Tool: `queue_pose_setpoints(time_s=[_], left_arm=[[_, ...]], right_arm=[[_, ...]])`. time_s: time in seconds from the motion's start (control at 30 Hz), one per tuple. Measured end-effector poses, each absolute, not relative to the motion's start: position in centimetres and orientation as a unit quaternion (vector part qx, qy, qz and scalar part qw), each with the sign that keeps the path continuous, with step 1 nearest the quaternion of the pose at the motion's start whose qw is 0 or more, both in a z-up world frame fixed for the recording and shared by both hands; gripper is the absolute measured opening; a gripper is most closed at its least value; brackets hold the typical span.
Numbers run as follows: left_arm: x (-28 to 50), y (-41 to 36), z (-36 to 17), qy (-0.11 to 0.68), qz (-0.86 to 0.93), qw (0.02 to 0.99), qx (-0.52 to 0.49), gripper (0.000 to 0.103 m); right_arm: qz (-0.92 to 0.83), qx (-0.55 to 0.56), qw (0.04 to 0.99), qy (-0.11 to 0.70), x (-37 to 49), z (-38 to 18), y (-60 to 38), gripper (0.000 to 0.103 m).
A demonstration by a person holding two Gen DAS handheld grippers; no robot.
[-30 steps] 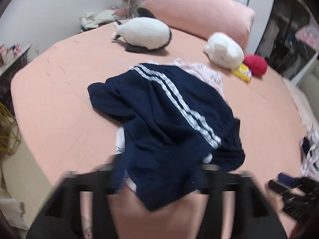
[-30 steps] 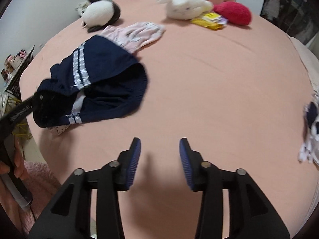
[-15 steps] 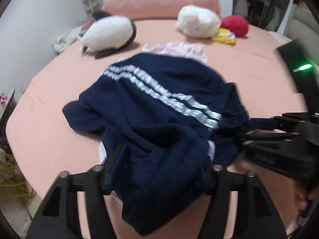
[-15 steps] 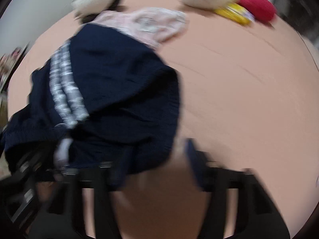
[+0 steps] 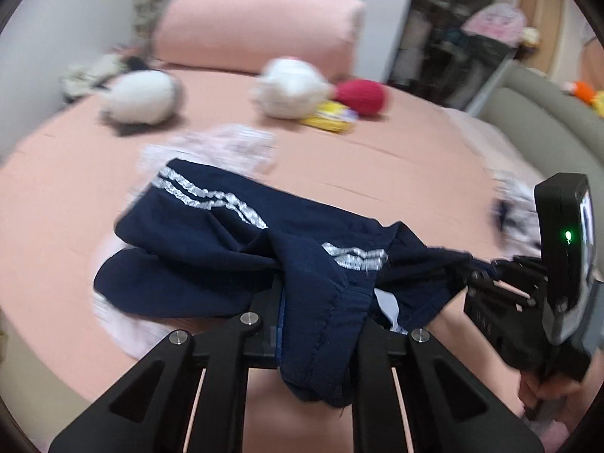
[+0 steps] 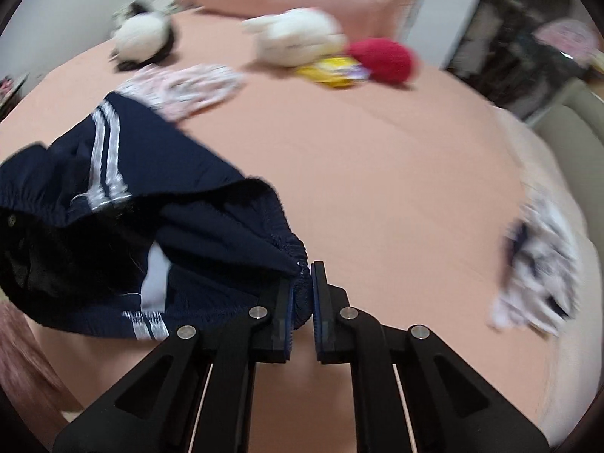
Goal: Fold clothes
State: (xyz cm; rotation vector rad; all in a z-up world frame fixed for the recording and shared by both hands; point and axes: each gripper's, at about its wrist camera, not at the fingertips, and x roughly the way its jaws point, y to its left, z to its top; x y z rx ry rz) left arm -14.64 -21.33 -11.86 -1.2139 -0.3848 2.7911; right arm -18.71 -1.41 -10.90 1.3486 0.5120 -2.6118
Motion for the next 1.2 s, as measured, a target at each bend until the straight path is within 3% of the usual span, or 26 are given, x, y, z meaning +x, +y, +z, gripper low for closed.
queue_pose_setpoints(time_s=[0.17,0.3,0.33,0.4,0.57,0.77,1.03,1.2], left_arm=[[-12.0,-16.2,-10.5,-0.144,0.899,0.096,-0.402,0.011],[-10.4,-12.6,-11.7,-0.107,0.877,0.11,-0.455,0.016],[-10.2,-11.7,-12.3,-0.087,0.87,0.106,-0.473,0.02],[-9.8,-10.4,-13.6,-0.047,0.857,0.098,-0.505,0.051],[-9.1,-8.7,-12.6,0.02,0.859,0.098,-0.503,0.055],[-9.2,-5.8,-11.0,0.113,0.864,0.117,-0.477,0.062],[-9.4,-6.5,-11.5,0.026,0.842,0.151,-0.517,0.064],[-8.7,-10.4,-12.1,-0.144,0.819,0.197,-0.519,0.068]], right_arm=[[-0.89,0.442,0.014,0.111,-14.1,-5.8,9.8,0.007],[-0.894,0.447,0.009,0.034,-11.2,-3.2,16.2,0.009],[-0.892,0.452,0.007,0.026,-10.2,-3.4,16.8,0.009],[-0.883,0.469,0.004,0.02,-8.5,-5.6,17.9,0.009],[-0.855,0.518,0.017,-0.027,-6.8,-10.5,19.8,0.014],[-0.834,0.543,0.038,-0.091,-5.8,-12.6,21.3,0.034],[-0.839,0.543,0.001,-0.032,-6.3,-15.1,20.7,0.036],[-0.845,0.534,-0.015,-0.019,-7.3,-15.9,21.1,0.035]])
